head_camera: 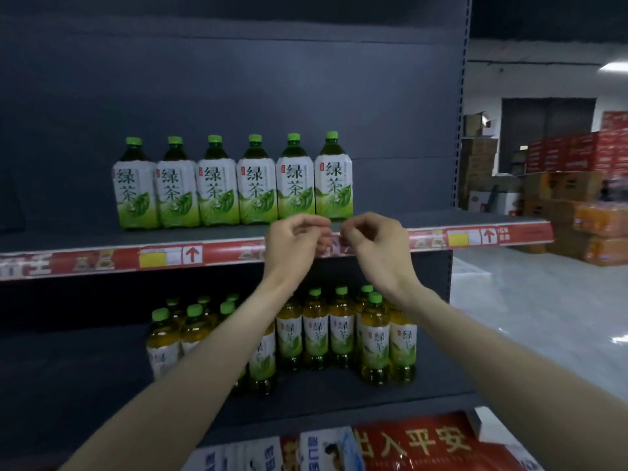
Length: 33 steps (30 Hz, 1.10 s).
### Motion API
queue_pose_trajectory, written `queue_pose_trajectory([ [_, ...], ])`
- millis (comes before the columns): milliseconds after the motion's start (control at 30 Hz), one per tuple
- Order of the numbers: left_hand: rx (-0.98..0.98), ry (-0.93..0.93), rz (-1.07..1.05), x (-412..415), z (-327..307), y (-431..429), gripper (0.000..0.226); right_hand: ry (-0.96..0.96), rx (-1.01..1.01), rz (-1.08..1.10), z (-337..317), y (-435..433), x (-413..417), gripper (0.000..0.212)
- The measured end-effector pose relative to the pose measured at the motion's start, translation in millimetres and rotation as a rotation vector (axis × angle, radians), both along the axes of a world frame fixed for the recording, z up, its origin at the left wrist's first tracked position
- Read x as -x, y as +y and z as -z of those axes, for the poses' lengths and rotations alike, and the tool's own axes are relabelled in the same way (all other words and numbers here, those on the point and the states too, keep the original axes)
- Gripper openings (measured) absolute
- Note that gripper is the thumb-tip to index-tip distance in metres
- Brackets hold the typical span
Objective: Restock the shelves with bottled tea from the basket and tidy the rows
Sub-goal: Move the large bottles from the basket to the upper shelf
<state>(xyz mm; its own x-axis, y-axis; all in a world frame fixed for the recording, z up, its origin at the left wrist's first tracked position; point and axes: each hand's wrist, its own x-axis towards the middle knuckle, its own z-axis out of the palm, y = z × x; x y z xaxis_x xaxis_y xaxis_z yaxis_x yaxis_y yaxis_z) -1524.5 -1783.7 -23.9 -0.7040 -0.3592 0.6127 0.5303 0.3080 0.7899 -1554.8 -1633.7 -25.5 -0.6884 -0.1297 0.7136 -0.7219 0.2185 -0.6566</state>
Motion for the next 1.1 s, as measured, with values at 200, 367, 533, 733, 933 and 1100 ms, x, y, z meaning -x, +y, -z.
queue_pose_trajectory([
  [200, -0.007, -0.066, -0.003, -73.9, 82.5, -3.8, 0.026, -0.095, -0.093, -0.112, 78.2, 11.3, -52.0, 0.011],
  [367, 0.068, -0.358, 0.03, -122.0, 182.3, 4.8, 0.021, -0.261, -0.186, -0.217, 187.1, 18.3, -96.9, 0.012],
  [533, 0.085, -0.613, 0.047, -152.7, 279.3, 7.7, 0.02, -0.447, -0.262, -0.179, 290.7, 29.4, -125.5, 0.013],
  [733, 0.151, -0.9, 0.085, -177.8, 375.3, -0.2, 0.016, -0.66, -0.538, -0.221, 384.6, 43.6, -144.5, 0.013],
  [933, 0.293, -1.099, 0.151, -181.1, 441.7, -21.1, 0.015, -0.772, -0.774, -0.277, 450.0, 45.6, -162.1, 0.019],
  [1100, 0.496, -1.476, 0.448, -167.8, 489.6, -31.1, 0.037, -0.962, -1.168, -0.356, 489.0, 24.4, -159.0, 0.03],
])
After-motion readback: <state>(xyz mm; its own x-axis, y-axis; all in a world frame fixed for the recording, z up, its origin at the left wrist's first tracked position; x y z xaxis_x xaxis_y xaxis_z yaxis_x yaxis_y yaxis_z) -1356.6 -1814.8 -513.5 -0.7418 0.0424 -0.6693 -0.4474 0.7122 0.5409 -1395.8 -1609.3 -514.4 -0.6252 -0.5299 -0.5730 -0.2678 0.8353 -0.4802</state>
